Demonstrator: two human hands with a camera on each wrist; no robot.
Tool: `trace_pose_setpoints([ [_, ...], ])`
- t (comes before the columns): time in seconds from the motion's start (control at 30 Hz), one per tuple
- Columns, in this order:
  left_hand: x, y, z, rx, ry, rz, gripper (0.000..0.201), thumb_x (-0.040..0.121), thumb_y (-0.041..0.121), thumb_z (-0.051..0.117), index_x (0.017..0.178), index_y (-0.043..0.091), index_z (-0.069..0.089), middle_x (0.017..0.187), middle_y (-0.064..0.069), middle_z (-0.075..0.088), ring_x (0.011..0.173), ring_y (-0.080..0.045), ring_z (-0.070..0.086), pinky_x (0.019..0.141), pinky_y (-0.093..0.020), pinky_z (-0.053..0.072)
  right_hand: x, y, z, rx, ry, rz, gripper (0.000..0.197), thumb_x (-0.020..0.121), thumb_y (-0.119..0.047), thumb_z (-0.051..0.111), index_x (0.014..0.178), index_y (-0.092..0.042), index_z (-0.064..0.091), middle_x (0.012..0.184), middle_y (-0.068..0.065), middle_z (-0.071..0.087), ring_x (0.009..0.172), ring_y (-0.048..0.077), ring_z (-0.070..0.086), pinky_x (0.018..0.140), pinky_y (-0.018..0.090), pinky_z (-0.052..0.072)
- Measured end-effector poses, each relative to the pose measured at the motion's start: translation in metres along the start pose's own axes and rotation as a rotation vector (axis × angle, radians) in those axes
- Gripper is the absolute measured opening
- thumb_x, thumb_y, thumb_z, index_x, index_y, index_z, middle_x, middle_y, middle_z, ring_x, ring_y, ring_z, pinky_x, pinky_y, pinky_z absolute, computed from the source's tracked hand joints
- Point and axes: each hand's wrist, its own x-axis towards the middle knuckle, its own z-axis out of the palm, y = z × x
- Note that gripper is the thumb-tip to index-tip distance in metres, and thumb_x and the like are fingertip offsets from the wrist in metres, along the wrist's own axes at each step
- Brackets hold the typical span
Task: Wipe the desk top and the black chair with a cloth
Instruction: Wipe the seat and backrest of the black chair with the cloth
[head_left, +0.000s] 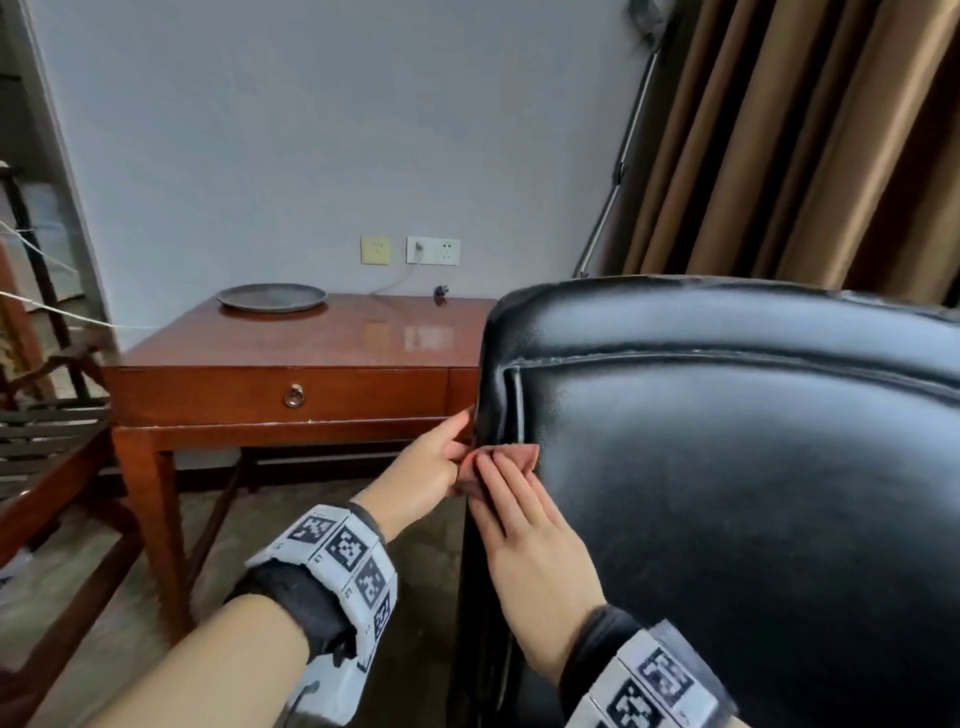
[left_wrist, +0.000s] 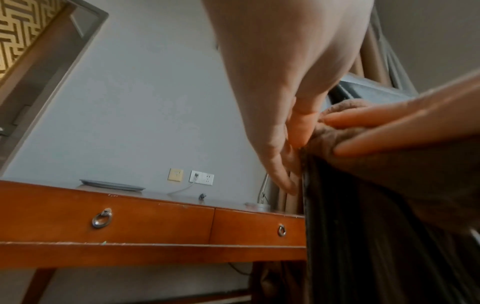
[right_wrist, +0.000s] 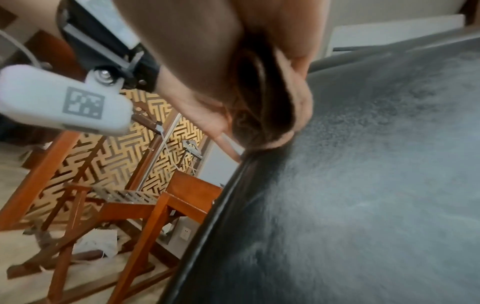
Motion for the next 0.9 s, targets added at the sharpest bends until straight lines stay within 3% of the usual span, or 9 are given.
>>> trace_pose_setpoints([
  [0.1, -0.001, 0.007, -0.004, 0.082, 0.037, -0.067, 0.061, 0.094, -0.01, 0.036, 0.133, 0.037, 0.036, 0.111, 0.006, 0.061, 0.102, -0.004, 0.058, 0.091, -0.018, 0.046, 0.004, 0.001, -0.033, 0.115, 0.026, -0.028, 0.048, 0.074, -0.01, 0.036, 0.104, -0.01, 0.073, 0.114, 0.007, 0.068, 0.109, 0.019, 0.064, 0.091, 0.025, 0.048],
  [0.23, 0.004, 0.042, -0.014, 0.093, 0.127, -0.046, 0.061, 0.094, -0.002, 0.044, 0.132, 0.045, 0.037, 0.115, 0.005, 0.064, 0.111, -0.012, 0.059, 0.103, -0.04, 0.044, 0.014, 0.024, -0.095, 0.244, 0.265, 0.075, 0.053, 0.07, 0.001, 0.045, 0.12, -0.004, 0.063, 0.13, 0.012, 0.057, 0.122, 0.025, 0.053, 0.092, 0.025, 0.047],
  [0.37, 0.013, 0.109, -0.026, 0.23, 0.06, -0.038, 0.09, 0.084, -0.005, 0.05, 0.144, 0.051, 0.012, 0.09, 0.014, 0.052, 0.076, -0.005, 0.05, 0.076, -0.03, 0.049, 0.034, 0.059, -0.124, 0.279, 0.329, 0.303, 0.051, 0.064, 0.009, 0.044, 0.108, 0.001, 0.068, 0.116, 0.018, 0.065, 0.093, 0.034, 0.068, 0.068, 0.039, 0.056],
  [0.43, 0.012, 0.129, -0.027, 0.261, 0.016, -0.058, 0.089, 0.086, -0.004, 0.049, 0.147, 0.046, 0.009, 0.107, 0.015, 0.052, 0.065, 0.002, 0.036, 0.062, -0.016, 0.039, 0.045, 0.077, -0.144, 0.294, 0.342, 0.368, 0.041, 0.065, 0.005, 0.044, 0.095, -0.002, 0.071, 0.094, 0.017, 0.072, 0.073, 0.034, 0.07, 0.058, 0.04, 0.056],
  [0.5, 0.009, 0.134, -0.028, 0.317, 0.007, -0.077, 0.083, 0.088, -0.001, 0.05, 0.149, 0.04, 0.012, 0.145, 0.006, 0.036, 0.072, 0.002, 0.045, 0.064, -0.014, 0.041, 0.061, 0.101, -0.171, 0.328, 0.316, 0.514, 0.033, 0.078, 0.001, 0.04, 0.089, -0.005, 0.07, 0.085, 0.018, 0.07, 0.079, 0.037, 0.066, 0.07, 0.04, 0.052],
  [0.6, 0.007, 0.141, -0.03, 0.378, 0.001, -0.105, 0.076, 0.089, 0.001, 0.051, 0.148, 0.036, 0.018, 0.154, 0.003, 0.025, 0.119, -0.009, 0.045, 0.087, -0.017, 0.041, 0.089, 0.141, -0.194, 0.426, 0.169, 0.711, 0.028, 0.087, -0.002, 0.043, 0.097, -0.006, 0.069, 0.101, 0.02, 0.068, 0.102, 0.037, 0.058, 0.087, 0.037, 0.043],
  [0.73, 0.013, 0.145, -0.029, 0.396, 0.001, -0.105, 0.073, 0.088, 0.004, 0.052, 0.147, 0.035, 0.022, 0.151, 0.003, 0.03, 0.107, -0.003, 0.042, 0.074, -0.011, 0.039, 0.105, 0.161, -0.194, 0.584, 0.345, 0.971, 0.031, 0.088, 0.0, 0.043, 0.108, -0.007, 0.066, 0.113, 0.016, 0.065, 0.111, 0.032, 0.054, 0.09, 0.028, 0.037],
  [0.83, 0.015, 0.133, -0.029, 0.407, -0.006, -0.073, 0.077, 0.087, 0.003, 0.054, 0.145, 0.043, 0.021, 0.153, 0.007, 0.027, 0.115, -0.004, 0.045, 0.078, -0.012, 0.041, 0.106, 0.155, -0.174, 0.656, 0.53, 0.885, 0.038, 0.088, 0.004, 0.044, 0.12, -0.01, 0.059, 0.122, 0.012, 0.061, 0.118, 0.028, 0.052, 0.093, 0.018, 0.032],
  [0.9, 0.014, 0.125, -0.03, 0.424, -0.011, -0.042, 0.08, 0.087, 0.003, 0.055, 0.143, 0.047, 0.018, 0.154, 0.01, 0.024, 0.127, -0.006, 0.038, 0.086, -0.011, 0.04, 0.101, 0.139, -0.145, 0.518, 0.244, 0.632, 0.045, 0.095, -0.01, 0.043, 0.139, -0.018, 0.043, 0.146, 0.005, 0.04, 0.14, 0.024, 0.029, 0.109, 0.028, 0.022],
])
